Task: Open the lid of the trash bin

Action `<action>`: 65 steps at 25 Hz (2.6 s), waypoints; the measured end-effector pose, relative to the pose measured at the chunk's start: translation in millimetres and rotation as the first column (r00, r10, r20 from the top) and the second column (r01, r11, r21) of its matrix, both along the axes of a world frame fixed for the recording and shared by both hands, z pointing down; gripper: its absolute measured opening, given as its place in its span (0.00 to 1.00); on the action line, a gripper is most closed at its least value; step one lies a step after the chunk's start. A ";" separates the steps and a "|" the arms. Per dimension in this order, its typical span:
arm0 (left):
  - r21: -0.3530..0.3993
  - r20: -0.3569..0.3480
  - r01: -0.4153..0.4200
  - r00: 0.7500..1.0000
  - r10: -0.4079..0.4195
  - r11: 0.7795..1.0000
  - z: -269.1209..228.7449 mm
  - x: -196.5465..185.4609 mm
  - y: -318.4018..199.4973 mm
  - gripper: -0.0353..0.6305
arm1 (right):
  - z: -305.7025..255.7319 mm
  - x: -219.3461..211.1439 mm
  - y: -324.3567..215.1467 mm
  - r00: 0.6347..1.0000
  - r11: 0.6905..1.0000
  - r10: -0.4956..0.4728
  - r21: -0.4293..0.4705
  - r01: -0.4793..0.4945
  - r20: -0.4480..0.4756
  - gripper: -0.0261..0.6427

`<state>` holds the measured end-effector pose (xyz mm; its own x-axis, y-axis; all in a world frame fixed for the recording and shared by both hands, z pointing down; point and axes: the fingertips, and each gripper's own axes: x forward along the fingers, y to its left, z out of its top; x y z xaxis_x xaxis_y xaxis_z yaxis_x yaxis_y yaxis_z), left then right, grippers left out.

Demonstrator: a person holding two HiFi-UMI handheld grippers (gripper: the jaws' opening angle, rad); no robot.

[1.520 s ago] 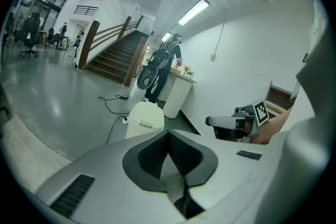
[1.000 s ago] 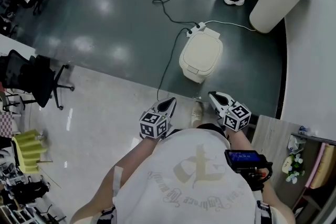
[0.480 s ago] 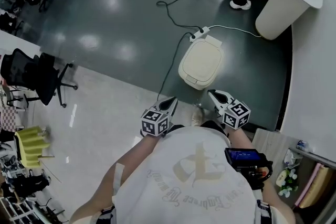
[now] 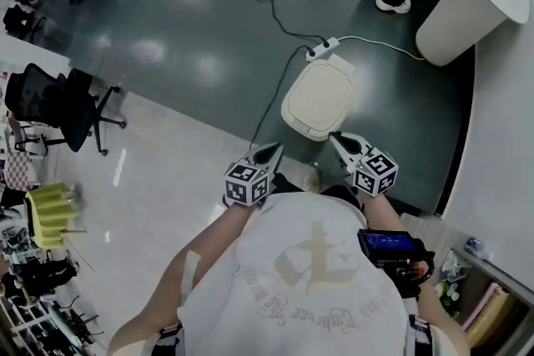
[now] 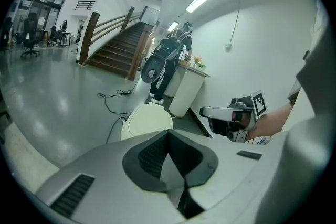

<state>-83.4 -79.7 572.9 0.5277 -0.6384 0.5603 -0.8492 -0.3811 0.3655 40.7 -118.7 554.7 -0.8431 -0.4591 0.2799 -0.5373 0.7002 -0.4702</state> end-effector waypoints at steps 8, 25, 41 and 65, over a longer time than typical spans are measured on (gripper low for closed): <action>-0.035 0.013 0.027 1.000 -0.026 0.999 9.5 0.8 -5.4 0.07 | 5.8 6.3 -12.6 1.000 1.000 -0.006 -0.013 0.006 0.010 0.05; -0.130 0.027 -0.029 0.999 0.033 0.991 61.0 12.2 -28.4 0.07 | 30.6 6.3 -33.3 0.999 0.998 0.029 -0.048 -0.030 -0.015 0.05; -0.226 0.155 -0.120 0.975 0.157 0.967 115.7 27.5 -49.5 0.07 | 57.4 13.6 -43.9 0.997 0.992 0.069 -0.104 -0.072 -0.027 0.05; -0.355 0.326 -0.204 0.887 0.326 0.912 178.6 34.4 -83.1 0.08 | 81.7 24.1 -62.4 0.983 0.973 0.181 -0.145 -0.182 -0.021 0.05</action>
